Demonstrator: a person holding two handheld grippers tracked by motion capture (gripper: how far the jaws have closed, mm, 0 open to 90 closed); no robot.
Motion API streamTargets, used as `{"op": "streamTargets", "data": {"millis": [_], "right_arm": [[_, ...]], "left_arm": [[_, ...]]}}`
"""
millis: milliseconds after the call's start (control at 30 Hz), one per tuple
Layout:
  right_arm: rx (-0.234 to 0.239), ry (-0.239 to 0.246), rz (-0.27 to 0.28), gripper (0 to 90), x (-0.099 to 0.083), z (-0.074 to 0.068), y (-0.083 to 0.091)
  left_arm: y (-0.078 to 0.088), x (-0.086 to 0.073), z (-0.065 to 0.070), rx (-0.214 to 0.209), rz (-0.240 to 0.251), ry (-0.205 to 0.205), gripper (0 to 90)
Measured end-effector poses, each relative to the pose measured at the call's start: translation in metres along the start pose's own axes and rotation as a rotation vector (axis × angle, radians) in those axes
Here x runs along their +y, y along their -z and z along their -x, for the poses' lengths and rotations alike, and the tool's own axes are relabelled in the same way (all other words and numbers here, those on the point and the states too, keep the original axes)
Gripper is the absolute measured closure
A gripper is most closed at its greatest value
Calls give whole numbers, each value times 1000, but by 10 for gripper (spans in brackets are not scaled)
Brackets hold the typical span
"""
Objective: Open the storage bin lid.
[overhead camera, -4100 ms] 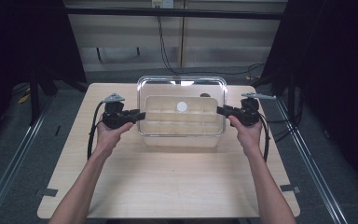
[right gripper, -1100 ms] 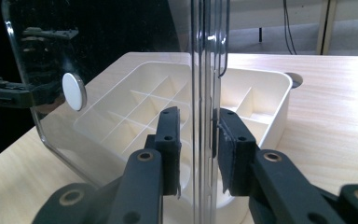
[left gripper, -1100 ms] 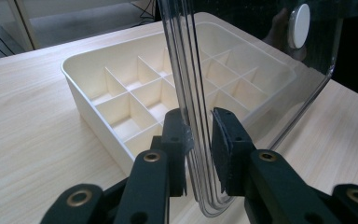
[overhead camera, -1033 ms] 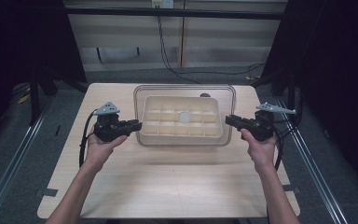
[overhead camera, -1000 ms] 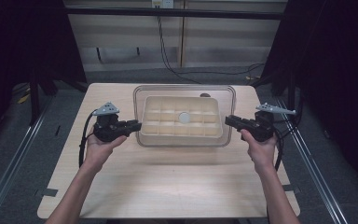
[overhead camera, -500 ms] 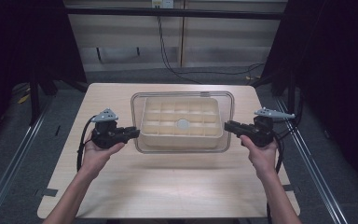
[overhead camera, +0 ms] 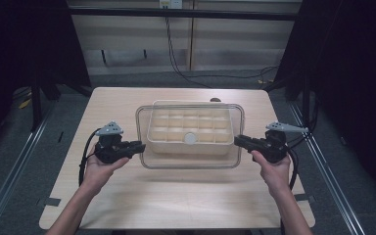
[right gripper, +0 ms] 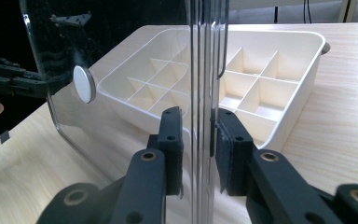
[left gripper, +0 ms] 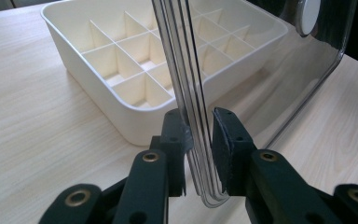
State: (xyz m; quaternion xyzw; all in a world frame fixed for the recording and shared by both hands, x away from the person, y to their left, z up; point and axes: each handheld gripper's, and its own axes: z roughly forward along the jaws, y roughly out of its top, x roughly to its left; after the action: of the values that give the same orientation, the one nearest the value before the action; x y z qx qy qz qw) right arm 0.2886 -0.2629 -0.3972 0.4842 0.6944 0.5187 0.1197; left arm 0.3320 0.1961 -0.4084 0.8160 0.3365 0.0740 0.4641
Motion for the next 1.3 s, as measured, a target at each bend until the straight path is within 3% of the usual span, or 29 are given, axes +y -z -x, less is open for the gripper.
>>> {"op": "streamTargets", "data": {"millis": [333, 433, 600, 967, 1300], "right_arm": [[32, -7, -23, 752, -18, -8, -3], [35, -9, -31, 757, -22, -12, -3], [45, 6, -34, 759, -26, -18, 3], [70, -18, -40, 765, -41, -23, 17], [76, -19, -54, 765, -51, -26, 24]], "left_arm": [[7, -19, -1, -6, -28, 2, 749], [9, -24, -1, -15, -25, 21, 749], [16, -32, 3, -39, -25, 35, 754], [19, -38, 15, -48, -41, 26, 753], [20, -48, 24, -63, -81, 19, 752]]}}
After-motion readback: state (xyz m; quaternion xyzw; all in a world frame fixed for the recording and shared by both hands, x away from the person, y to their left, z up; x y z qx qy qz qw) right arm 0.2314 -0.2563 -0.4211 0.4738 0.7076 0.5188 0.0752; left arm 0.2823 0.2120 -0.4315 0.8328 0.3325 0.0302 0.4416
